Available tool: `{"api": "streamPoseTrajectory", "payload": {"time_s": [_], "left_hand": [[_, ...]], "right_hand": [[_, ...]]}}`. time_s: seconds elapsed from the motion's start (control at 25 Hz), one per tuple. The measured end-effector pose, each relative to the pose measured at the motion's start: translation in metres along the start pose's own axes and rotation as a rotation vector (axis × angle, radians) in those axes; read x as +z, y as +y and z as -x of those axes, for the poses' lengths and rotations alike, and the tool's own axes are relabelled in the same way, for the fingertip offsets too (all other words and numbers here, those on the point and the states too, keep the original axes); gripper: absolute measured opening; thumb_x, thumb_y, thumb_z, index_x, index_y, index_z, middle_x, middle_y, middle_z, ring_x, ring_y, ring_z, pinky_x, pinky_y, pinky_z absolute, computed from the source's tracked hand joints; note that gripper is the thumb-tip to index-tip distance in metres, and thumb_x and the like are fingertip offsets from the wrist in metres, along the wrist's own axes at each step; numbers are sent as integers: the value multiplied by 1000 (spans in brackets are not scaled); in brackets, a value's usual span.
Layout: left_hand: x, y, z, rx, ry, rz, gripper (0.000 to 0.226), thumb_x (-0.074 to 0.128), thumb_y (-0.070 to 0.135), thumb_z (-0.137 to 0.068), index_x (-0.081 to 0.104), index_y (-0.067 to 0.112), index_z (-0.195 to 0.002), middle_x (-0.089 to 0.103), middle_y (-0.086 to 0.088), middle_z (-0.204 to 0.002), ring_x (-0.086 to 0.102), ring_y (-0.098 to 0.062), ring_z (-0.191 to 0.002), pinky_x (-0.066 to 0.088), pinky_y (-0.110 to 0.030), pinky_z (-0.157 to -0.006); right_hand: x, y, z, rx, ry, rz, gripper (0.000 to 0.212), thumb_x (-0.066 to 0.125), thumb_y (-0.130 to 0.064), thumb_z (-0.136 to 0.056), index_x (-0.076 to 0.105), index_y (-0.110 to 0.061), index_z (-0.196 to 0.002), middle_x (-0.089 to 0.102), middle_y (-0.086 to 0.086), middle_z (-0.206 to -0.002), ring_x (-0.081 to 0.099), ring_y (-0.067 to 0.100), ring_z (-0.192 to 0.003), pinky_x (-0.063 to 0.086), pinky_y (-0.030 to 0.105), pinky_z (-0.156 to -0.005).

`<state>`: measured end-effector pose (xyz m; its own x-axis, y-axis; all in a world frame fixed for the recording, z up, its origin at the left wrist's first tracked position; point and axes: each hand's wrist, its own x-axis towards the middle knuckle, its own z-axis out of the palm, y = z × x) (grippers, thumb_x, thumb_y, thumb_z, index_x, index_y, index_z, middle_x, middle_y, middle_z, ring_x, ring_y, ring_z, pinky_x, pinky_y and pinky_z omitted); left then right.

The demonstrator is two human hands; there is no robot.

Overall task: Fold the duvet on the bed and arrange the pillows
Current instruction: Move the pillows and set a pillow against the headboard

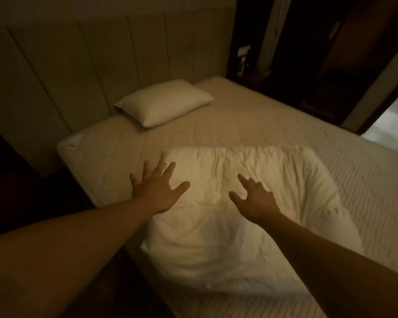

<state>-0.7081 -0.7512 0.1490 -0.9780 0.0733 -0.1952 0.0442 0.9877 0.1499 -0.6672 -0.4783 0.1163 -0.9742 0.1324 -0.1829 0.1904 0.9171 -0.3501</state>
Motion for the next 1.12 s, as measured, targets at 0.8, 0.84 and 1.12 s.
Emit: {"api": "streamPoseTrajectory", "payload": {"time_s": [0.8, 0.84, 1.12], "left_hand": [[-183, -221, -281, 261, 133, 27, 82, 18, 83, -81, 18, 40, -151, 15, 11, -161, 10, -20, -149, 15, -55, -116], [-185, -221, -294, 249, 138, 33, 83, 18, 84, -81, 20, 39, -151, 16, 11, -161, 11, -19, -148, 16, -54, -116], [-196, -250, -375, 175, 118, 50, 76, 28, 75, -87, 30, 33, -149, 26, 7, -158, 20, -20, -145, 22, -49, -115]], "right_hand": [[-75, -313, -208, 48, 173, 38, 68, 32, -70, -91, 15, -44, -152, 46, 2, -147, 35, 25, -140, 12, 59, -117], [-73, -312, -224, 50, 162, 19, 68, 32, -70, -91, 15, -44, -151, 49, 3, -145, 38, 26, -139, 13, 59, -117], [-28, -338, -319, 47, 92, -62, 72, 31, -73, -88, 16, -43, -151, 66, 0, -121, 47, 24, -131, 15, 58, -116]]}}
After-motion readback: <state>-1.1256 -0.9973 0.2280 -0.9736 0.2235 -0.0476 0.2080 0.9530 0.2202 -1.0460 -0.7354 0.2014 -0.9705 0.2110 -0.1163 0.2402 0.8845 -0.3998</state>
